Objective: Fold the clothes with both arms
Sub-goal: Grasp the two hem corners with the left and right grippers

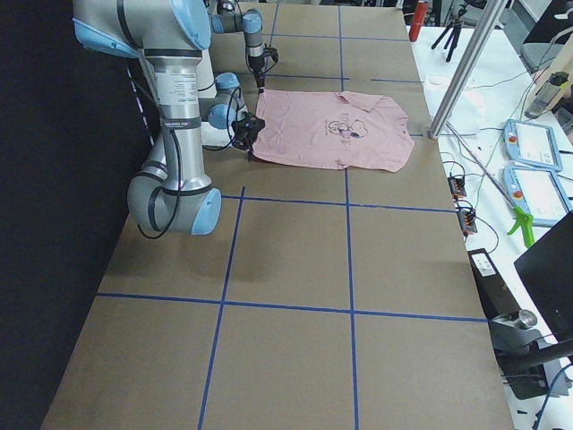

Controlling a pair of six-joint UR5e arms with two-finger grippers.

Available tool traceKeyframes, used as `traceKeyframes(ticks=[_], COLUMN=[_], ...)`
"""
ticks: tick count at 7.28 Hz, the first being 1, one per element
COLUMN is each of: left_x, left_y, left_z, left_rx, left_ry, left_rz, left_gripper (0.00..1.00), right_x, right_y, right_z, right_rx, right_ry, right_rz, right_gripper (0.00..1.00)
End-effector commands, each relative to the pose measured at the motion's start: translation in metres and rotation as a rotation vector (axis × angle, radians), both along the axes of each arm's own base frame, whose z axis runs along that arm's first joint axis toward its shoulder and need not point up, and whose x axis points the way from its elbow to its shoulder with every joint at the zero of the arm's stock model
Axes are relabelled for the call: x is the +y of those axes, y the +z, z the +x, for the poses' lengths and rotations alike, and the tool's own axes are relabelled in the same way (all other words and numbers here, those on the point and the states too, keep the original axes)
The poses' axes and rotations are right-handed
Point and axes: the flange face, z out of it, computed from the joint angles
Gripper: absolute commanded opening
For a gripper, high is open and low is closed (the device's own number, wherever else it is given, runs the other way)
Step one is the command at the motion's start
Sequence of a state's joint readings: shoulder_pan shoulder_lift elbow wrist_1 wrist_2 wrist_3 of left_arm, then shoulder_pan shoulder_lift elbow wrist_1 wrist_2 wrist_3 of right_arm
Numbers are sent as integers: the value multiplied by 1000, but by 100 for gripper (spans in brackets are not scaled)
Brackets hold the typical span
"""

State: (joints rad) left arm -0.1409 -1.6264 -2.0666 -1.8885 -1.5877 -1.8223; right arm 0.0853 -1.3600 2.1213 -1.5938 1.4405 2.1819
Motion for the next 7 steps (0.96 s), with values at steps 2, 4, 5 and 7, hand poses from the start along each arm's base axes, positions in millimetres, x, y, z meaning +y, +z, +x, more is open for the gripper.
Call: traceKeyframes(ticks=[2, 4, 5, 7], left_x=[0, 0, 0, 0], left_y=[4, 2, -1, -23], left_z=[-1, -1, 0, -10], left_rx=[-10, -5, 1, 46], left_ry=[0, 0, 0, -5], left_rz=[-1, -1, 0, 4], left_gripper=[27, 0, 0, 0], right_x=[0, 0, 0, 0], right_y=[0, -1, 0, 0], right_z=[0, 0, 0, 0], right_rx=[1, -2, -1, -4], right_ry=[1, 1, 0, 0], right_rz=[2, 2, 3, 3], right_gripper=[0, 0, 0, 0])
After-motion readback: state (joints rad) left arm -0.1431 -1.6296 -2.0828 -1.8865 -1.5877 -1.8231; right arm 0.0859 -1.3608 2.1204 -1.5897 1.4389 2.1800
